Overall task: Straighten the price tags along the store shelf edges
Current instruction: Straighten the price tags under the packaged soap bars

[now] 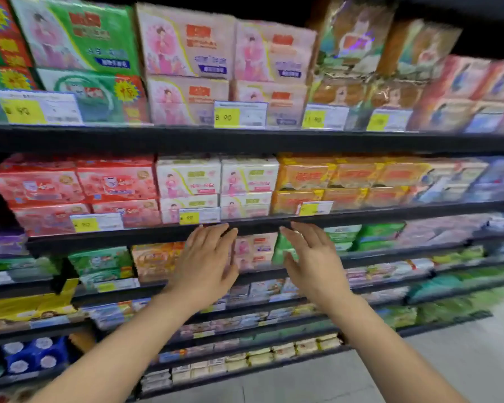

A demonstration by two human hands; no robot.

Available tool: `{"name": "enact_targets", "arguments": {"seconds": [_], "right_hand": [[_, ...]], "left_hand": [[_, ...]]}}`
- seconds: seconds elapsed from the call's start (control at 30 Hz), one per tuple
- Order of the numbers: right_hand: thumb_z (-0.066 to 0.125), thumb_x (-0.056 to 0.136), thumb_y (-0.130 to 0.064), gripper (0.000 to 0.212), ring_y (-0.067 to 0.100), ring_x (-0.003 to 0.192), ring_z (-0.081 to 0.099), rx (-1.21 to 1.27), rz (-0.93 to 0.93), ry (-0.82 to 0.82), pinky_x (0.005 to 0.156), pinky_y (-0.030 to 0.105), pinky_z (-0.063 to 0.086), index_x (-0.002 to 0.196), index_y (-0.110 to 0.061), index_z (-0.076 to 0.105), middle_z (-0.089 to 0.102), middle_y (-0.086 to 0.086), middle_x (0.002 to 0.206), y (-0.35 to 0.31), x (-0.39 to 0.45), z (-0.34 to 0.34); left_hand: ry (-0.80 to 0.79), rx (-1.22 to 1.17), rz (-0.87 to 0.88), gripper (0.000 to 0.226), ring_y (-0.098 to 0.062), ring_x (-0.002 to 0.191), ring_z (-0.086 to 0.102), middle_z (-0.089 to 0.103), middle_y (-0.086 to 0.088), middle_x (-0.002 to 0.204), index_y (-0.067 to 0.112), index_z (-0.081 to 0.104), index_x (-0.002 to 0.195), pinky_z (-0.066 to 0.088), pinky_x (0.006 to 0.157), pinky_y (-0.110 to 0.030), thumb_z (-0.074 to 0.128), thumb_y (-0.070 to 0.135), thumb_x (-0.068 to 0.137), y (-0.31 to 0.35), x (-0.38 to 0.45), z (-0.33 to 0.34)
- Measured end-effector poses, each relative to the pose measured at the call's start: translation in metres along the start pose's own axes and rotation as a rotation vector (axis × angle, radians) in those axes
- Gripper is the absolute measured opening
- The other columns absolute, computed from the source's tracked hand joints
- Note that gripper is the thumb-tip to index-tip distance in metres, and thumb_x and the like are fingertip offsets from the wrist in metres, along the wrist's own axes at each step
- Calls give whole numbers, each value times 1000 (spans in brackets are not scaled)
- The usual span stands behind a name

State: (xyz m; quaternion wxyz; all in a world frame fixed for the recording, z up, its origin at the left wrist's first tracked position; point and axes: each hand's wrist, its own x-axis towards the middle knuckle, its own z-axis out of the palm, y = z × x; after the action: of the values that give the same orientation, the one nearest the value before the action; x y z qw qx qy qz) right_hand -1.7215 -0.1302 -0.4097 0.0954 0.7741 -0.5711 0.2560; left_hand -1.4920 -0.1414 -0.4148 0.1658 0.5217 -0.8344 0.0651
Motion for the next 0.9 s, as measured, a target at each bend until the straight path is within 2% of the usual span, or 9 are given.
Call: {"name": "enact_targets", "arguments": {"seconds": [0.07, 0.2, 0.3, 0.47, 0.53, 0.63, 0.77, 0.9], "right_hand": [[66, 78, -14, 44, 36, 111, 51, -15, 1, 5, 90, 48, 45, 121, -12, 58, 58, 13, 122, 23, -11, -12], [62, 78, -14, 43, 36, 111, 51, -41, 18, -3, 87, 48, 47, 121, -13, 57, 58, 13, 121, 61, -28, -34], [69, 74, -11, 45, 33, 108, 51, -64, 31, 23, 85, 45, 47, 118, -12, 59, 59, 12, 117, 83, -35, -47], [65, 80, -18, 42, 33, 112, 49, -89, 116, 28, 89, 46, 44, 121, -14, 57, 58, 11, 121, 117, -36, -64], [59, 81, -20, 42, 33, 113, 49, -102, 156, 25, 90, 47, 44, 122, -14, 56, 57, 11, 121, 130, -36, -68], [62, 81, -19, 43, 32, 113, 49, -152, 220, 27, 92, 47, 43, 123, -14, 55, 57, 10, 121, 147, -38, -78], [61, 82, -19, 40, 32, 113, 49, -221, 289, 37, 91, 45, 42, 122, -14, 55, 56, 11, 119, 172, -46, -92], [61, 83, -16, 37, 29, 112, 48, -259, 339, 78, 92, 42, 41, 119, -12, 57, 57, 11, 118, 203, -62, -108]], "left_hand": [[-16, -46, 4, 60, -26, 116, 48, 57, -9, 126, 10, 56, 128, 19, 109, -38, 38, 44, 81, 27, 12, 4], [-14, -80, 6, 57, -27, 117, 48, 55, -8, 130, 11, 53, 131, 27, 109, -41, 46, 42, 84, 72, 29, 7], [-30, -112, 42, 58, -28, 125, 42, 49, -7, 138, 12, 47, 138, 21, 112, -42, 55, 39, 86, 94, 44, 6], [-46, -130, 134, 64, -24, 136, 30, 39, -2, 146, 16, 36, 145, 13, 115, -39, 42, 47, 89, 120, 80, 5], [-45, -145, 186, 65, -24, 134, 32, 41, -2, 143, 16, 38, 143, 16, 115, -41, 39, 48, 87, 131, 97, 6], [-28, -159, 274, 63, -25, 128, 40, 47, -4, 139, 13, 44, 140, 26, 110, -44, 41, 47, 86, 150, 123, 9], [-1, -215, 395, 63, -20, 125, 36, 49, -1, 136, 14, 46, 137, 20, 111, -34, 34, 49, 87, 178, 156, 16], [-8, -265, 445, 66, -21, 128, 39, 46, 0, 139, 16, 44, 138, 29, 108, -41, 29, 51, 85, 212, 179, 27]]}}
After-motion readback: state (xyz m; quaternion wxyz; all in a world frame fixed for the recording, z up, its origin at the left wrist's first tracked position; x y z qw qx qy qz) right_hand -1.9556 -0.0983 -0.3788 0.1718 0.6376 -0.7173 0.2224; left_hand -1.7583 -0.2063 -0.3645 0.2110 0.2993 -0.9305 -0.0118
